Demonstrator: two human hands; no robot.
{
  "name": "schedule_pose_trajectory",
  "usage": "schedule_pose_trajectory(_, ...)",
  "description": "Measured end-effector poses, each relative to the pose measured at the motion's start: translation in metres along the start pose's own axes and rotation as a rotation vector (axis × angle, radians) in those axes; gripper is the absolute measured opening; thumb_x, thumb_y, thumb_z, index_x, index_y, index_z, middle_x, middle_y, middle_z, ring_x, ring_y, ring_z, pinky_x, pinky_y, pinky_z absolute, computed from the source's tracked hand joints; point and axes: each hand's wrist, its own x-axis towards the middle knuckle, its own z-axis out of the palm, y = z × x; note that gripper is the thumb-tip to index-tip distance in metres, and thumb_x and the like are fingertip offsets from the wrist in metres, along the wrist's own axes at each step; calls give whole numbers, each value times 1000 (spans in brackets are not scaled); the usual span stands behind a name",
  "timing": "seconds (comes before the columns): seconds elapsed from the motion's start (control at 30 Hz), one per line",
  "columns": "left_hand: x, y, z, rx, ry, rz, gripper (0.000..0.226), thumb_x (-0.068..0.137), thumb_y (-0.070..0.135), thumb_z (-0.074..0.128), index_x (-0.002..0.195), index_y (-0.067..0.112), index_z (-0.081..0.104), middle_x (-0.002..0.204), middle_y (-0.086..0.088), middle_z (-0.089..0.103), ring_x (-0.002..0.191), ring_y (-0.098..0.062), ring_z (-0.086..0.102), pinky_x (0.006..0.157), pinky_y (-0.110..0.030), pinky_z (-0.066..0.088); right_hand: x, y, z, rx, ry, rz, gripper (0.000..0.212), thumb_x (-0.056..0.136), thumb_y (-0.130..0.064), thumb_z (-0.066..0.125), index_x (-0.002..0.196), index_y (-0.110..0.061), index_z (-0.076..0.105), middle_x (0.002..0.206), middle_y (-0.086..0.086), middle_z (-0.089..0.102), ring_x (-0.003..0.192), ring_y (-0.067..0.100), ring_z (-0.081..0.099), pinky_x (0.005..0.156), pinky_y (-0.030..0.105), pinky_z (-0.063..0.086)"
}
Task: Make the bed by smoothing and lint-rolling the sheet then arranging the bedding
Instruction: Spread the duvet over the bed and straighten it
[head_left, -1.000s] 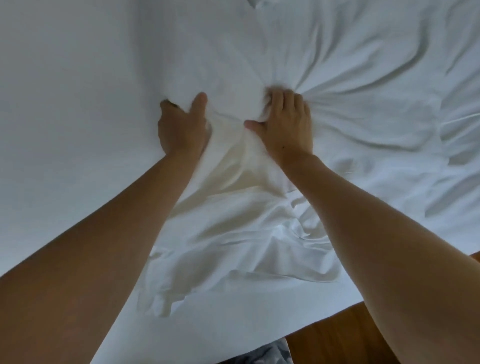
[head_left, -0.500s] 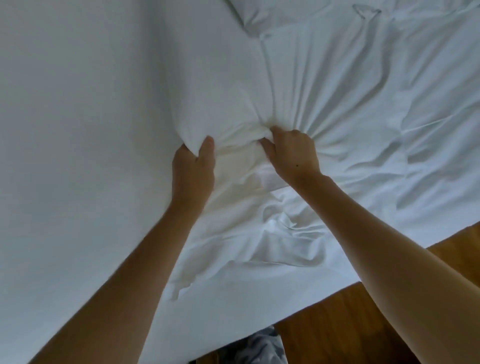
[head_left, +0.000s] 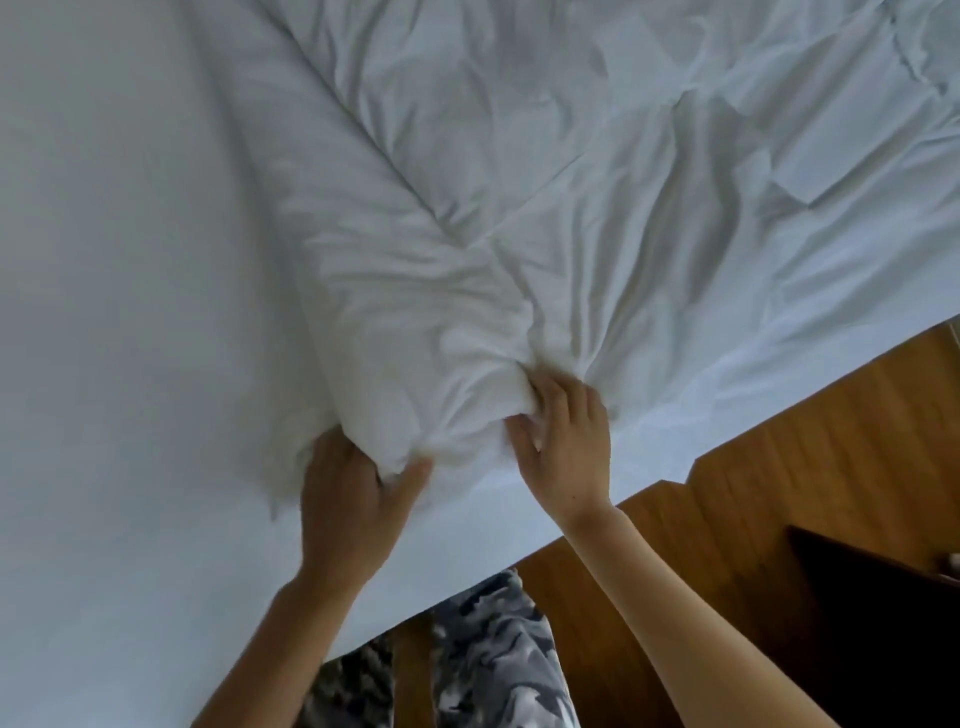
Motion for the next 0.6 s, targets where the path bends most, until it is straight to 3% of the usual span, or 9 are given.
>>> schedule_pose_trajectory(0.07,-9,-26,-8,224,-136,204,77,73,65,57,119,4,55,116,-14,57,120,-32,46,106,-45,33,-24,4,1,-1,112,-25,31,90,-30,60,110,-7,53,105,15,63,98,27,54,84,35,44)
schedule_pose_trajectory(0.17,-16,-56,-12,409,-309,387,91,64,62,75,131,10,44,142,-15,43,138,-35,31,116,-52,19,-60,22,4,-113,90,-126,27,96,-35,54,89,-9,54,88,12,65,78,29,60,68,33,43)
schedule_pose_trajectory(0.23,-7,-70,-9,469,-270,427,85,56,34,87,126,9,47,139,-20,47,135,-40,36,113,-58,23,-74,34,1,-152,-17,-168,33,98,-41,50,90,-10,59,88,9,65,79,28,61,70,32,45)
schedule_pose_trajectory(0.33,16,-76,-7,459,-136,407,70,55,9,82,118,5,54,130,-26,54,124,-44,48,105,-59,33,-65,50,2,-289,-169,-171,54,93,-53,52,116,-4,54,109,16,63,102,35,59,90,44,51)
schedule_pose_trajectory(0.4,23,-75,-6,388,-56,475,53,56,-1,77,106,1,60,114,-24,61,108,-41,55,90,-50,46,-47,58,8,-332,-284,-157,77,85,-60,54,136,-3,40,132,21,53,124,41,48,106,52,40)
schedule_pose_trajectory(0.47,20,-69,-8,320,-19,483,43,52,-8,75,92,-1,64,92,-19,64,89,-36,58,72,-42,50,-31,59,12,-288,-339,-123,86,83,-60,55,145,-8,28,146,19,42,135,41,33,115,50,25)
schedule_pose_trajectory(0.53,11,-63,-10,285,-30,428,42,49,-11,76,87,0,63,79,-14,62,74,-34,58,59,-35,47,-16,56,16,-216,-270,-68,69,83,-37,62,140,-9,36,138,18,50,127,42,40,112,48,28)
schedule_pose_trajectory(0.6,-2,-58,-7,236,-64,358,36,57,-5,74,90,3,62,75,-9,61,65,-31,58,56,-27,41,5,46,24,-202,-147,30,51,75,-5,69,121,-9,48,113,17,63,107,42,55,97,47,44)
